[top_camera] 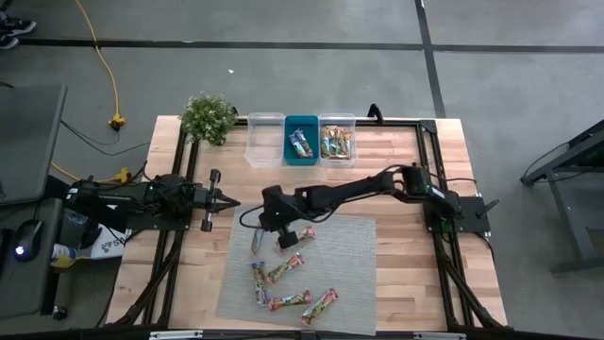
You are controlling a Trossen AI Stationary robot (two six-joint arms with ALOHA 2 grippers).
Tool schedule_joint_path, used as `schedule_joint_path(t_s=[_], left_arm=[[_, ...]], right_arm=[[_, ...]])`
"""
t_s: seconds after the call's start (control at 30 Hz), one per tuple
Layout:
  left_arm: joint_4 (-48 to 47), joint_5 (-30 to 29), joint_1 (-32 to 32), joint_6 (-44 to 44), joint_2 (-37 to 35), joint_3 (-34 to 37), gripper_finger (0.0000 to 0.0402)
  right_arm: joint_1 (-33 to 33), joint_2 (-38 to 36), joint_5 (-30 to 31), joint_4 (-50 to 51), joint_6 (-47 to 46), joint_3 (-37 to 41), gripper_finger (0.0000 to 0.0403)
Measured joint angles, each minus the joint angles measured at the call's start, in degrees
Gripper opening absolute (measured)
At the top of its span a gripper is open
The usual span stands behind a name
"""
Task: Pick and place Granola Bars by type
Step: Put the orange granola bar into the right transparent bin
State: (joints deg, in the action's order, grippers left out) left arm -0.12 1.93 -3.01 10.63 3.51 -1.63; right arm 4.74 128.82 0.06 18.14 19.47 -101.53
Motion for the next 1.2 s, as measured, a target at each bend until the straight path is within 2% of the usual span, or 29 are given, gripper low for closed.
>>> schedule_joint_path(t_s=[0.4, 0.6, 0.77, 0.9, 1.2], left_arm=[[0.02, 0.01, 0.00, 0.00, 0.00, 0.00, 0.0001], [0.02, 0.00, 0.00, 0.00, -0.02, 0.00, 0.0001], [0.00, 0.02, 0.00, 0.00, -0.02, 0.00, 0.0001], [0.02, 0.02, -0.01, -0.01, -0.01, 0.00, 0.0001], [0.02, 0.02, -0.01, 0.00, -0.02, 0.00, 0.0001]], right_arm=[[0.43, -3.85, 4.15, 2.33, -1.69, -0.14, 0.0000], [0.58, -4.07, 3.58, 5.97, -3.94, 0.04, 0.0002], [0.15, -4.09, 3.18, 6.48, 0.58, 2.94, 0.0007], [0.10, -4.09, 2.68, 5.18, 7.15, 5.81, 0.0038], [0.30, -4.10, 1.07, -9.02, 19.23, 12.33, 0.0158]])
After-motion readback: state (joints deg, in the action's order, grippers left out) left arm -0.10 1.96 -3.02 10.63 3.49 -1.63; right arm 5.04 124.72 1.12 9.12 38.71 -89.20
